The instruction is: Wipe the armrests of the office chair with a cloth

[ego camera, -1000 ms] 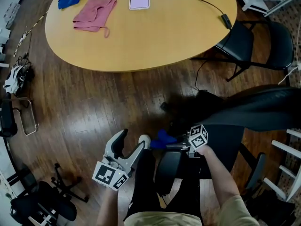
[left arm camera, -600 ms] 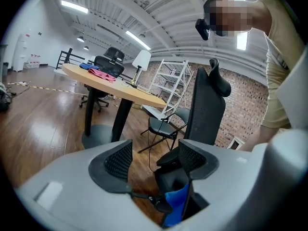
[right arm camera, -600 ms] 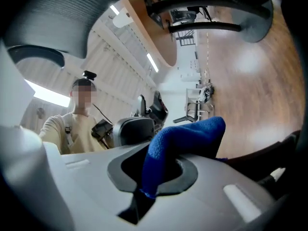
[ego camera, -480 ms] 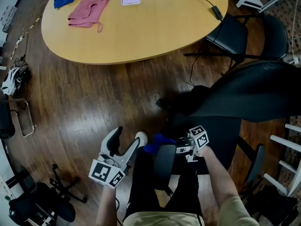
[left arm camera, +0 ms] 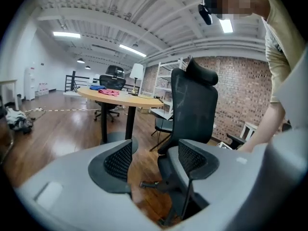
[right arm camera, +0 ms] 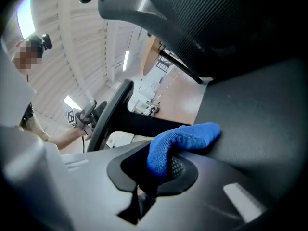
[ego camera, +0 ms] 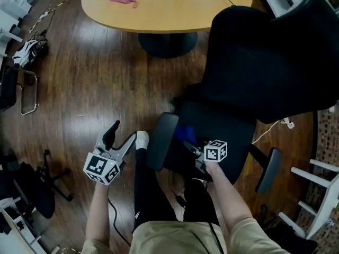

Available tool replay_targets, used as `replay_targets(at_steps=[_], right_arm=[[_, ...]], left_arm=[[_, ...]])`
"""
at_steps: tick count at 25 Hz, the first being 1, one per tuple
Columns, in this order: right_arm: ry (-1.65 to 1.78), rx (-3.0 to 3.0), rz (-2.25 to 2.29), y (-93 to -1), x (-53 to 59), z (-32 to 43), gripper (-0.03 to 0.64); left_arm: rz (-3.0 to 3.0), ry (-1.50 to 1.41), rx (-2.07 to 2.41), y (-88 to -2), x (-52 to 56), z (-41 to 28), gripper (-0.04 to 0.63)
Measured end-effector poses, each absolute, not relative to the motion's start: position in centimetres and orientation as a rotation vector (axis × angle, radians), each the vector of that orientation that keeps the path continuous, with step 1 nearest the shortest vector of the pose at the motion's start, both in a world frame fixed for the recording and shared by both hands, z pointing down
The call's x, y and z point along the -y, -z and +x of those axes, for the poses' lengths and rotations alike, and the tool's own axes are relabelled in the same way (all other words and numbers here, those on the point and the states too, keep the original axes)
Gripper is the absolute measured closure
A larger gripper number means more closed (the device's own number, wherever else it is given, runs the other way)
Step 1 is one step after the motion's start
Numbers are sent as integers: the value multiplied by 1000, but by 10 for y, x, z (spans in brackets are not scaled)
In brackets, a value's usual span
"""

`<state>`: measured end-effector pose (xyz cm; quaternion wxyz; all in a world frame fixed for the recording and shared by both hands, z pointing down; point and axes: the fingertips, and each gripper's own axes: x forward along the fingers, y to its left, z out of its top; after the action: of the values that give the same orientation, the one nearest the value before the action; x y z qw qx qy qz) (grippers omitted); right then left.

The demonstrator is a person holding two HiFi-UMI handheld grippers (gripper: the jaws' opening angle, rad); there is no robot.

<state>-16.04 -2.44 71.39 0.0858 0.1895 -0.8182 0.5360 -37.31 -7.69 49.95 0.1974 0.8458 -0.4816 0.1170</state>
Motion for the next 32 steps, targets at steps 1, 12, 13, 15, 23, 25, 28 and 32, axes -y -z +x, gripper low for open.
replay_targets(at_steps=[1, 12, 13, 15, 23, 25, 28, 32], right_arm=[[-1572, 2404, 548, -711, 6, -159, 600], [-1463, 2455, 606, -728, 6, -232, 599], [-1454, 2443, 623, -736, 16, -237, 599], [-1418, 2398, 634, -753, 27, -251, 598], [-1366, 2359, 703, -777, 55, -272, 600], [-1364, 2465, 663, -765, 52, -276, 601], [-1366, 2665, 593, -731, 46, -275, 602], [-1314, 2894, 404, -676, 36, -276, 601]], left_arm=[[2338, -290, 1380, -493, 63, -375, 302], [2357, -167, 1324, -480, 45, -336, 265], [2359, -165, 1307, -487, 46, -337, 265], [2352, -170, 1291, -502, 45, -346, 265], [2263, -117, 1366, -524, 42, -392, 272], [2250, -122, 1380, -526, 40, -400, 272], [2270, -127, 1368, -521, 40, -397, 273], [2297, -119, 1356, -513, 45, -394, 273]])
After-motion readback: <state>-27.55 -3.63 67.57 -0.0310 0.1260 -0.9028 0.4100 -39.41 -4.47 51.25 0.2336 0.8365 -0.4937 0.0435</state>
